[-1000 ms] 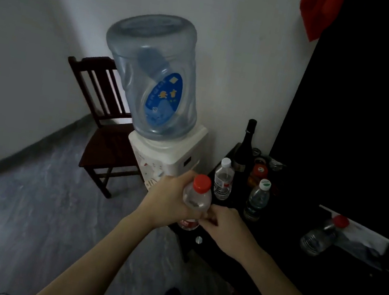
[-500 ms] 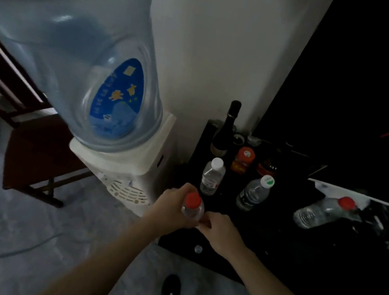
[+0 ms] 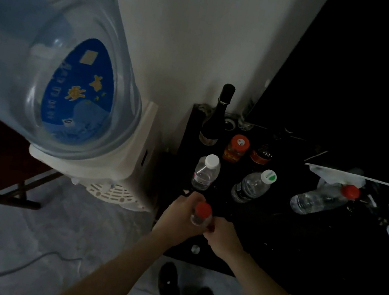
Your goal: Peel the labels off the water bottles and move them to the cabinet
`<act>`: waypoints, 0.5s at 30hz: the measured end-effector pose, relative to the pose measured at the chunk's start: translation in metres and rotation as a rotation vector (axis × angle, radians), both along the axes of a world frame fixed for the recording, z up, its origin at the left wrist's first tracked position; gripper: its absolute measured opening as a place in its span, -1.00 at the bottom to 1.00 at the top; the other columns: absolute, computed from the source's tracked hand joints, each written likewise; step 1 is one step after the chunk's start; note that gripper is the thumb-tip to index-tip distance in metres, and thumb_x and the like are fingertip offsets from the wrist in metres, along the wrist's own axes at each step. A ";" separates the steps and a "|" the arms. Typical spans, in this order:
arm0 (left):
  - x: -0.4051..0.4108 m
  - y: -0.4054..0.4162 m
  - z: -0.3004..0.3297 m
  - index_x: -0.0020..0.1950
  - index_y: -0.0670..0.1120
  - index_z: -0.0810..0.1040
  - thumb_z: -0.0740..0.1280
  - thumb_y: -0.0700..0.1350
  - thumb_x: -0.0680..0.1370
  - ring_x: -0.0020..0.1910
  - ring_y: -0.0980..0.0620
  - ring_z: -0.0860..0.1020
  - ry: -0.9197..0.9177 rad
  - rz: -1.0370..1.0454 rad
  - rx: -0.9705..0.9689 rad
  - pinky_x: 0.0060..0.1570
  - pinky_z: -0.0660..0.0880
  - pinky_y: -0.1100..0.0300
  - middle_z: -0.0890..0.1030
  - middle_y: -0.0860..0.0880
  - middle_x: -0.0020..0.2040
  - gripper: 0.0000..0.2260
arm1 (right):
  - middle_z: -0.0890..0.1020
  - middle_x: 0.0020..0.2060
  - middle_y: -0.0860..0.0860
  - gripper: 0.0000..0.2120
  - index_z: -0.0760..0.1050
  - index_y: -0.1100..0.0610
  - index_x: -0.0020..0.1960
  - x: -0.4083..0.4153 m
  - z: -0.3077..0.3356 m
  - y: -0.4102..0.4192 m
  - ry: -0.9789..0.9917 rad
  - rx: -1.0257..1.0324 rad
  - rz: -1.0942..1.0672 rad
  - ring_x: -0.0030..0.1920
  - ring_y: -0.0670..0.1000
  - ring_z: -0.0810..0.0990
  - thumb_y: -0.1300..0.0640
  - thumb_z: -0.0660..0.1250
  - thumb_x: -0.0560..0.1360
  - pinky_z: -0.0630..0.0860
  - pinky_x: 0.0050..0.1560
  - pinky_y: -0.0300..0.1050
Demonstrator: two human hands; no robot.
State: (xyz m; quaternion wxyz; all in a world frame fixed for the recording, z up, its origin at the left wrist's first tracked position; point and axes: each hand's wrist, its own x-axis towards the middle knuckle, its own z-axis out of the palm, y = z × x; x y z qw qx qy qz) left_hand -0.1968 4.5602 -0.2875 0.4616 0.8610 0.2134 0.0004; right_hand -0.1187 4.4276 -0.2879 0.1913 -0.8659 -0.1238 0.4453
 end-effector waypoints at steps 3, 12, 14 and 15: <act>0.007 0.001 -0.002 0.17 0.00 0.53 0.50 0.07 0.44 -0.06 0.09 0.56 -0.006 -0.003 0.016 -0.07 0.53 0.15 0.66 0.02 -0.04 -0.63 | 0.68 -0.16 0.19 -0.84 0.50 0.15 -0.20 0.000 -0.003 0.003 -0.004 0.019 -0.066 -0.15 0.20 0.67 0.14 0.30 0.55 0.51 -0.22 -0.03; -0.005 0.019 -0.009 0.16 0.13 0.45 0.53 0.13 0.36 0.02 0.06 0.58 0.036 -0.121 0.058 -0.01 0.54 0.12 0.63 0.11 0.03 -0.55 | 0.67 -0.20 0.19 -0.88 0.53 0.19 -0.22 -0.009 -0.012 0.015 0.083 0.047 -0.149 -0.19 0.17 0.68 0.21 0.33 0.49 0.60 -0.20 0.02; -0.007 0.021 -0.009 0.21 0.07 0.49 0.57 0.07 0.37 0.04 0.04 0.59 0.032 -0.134 0.041 0.04 0.52 0.13 0.64 0.09 0.05 -0.53 | 0.66 -0.22 0.19 -0.89 0.55 0.22 -0.21 -0.011 -0.014 0.014 0.094 0.058 -0.186 -0.23 0.16 0.66 0.25 0.33 0.48 0.62 -0.15 0.06; -0.007 0.020 -0.008 0.22 0.05 0.49 0.58 0.05 0.38 0.05 0.04 0.59 0.030 -0.137 0.026 0.05 0.50 0.16 0.64 0.09 0.06 -0.52 | 0.65 -0.25 0.18 -0.87 0.54 0.22 -0.24 -0.011 -0.014 0.014 0.099 0.064 -0.200 -0.26 0.13 0.63 0.26 0.33 0.49 0.61 -0.15 0.06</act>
